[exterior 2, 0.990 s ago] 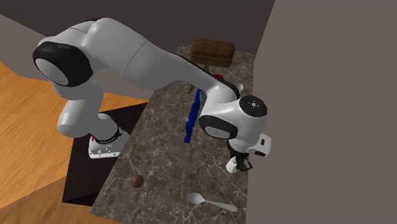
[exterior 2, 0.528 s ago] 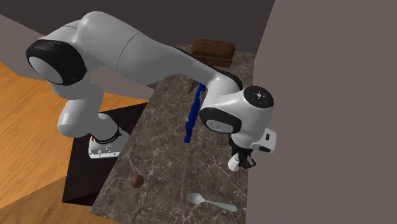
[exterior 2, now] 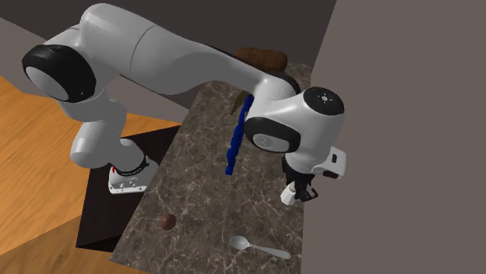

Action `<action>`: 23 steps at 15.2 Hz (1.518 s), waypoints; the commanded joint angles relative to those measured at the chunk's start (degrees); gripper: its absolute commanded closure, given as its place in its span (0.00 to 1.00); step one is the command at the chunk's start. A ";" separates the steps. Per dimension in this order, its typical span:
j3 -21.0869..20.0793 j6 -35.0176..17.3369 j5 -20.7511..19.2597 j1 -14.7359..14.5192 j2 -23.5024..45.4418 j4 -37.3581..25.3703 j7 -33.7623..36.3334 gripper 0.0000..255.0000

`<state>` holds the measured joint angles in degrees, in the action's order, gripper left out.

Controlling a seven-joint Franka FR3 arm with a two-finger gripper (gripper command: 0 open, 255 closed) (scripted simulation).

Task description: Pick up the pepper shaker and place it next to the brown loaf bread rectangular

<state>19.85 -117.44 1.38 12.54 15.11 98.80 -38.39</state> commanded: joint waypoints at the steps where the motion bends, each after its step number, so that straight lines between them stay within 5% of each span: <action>1: 0.06 1.45 -0.10 0.01 -0.28 -1.16 -0.01 1.00; 19: 0.37 14.98 -0.40 0.31 -1.23 -13.82 -0.35 1.00; 23: -0.83 13.95 -2.33 -2.66 -5.36 -8.70 3.82 1.00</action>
<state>19.35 -103.54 -0.43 10.65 10.83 89.08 -35.75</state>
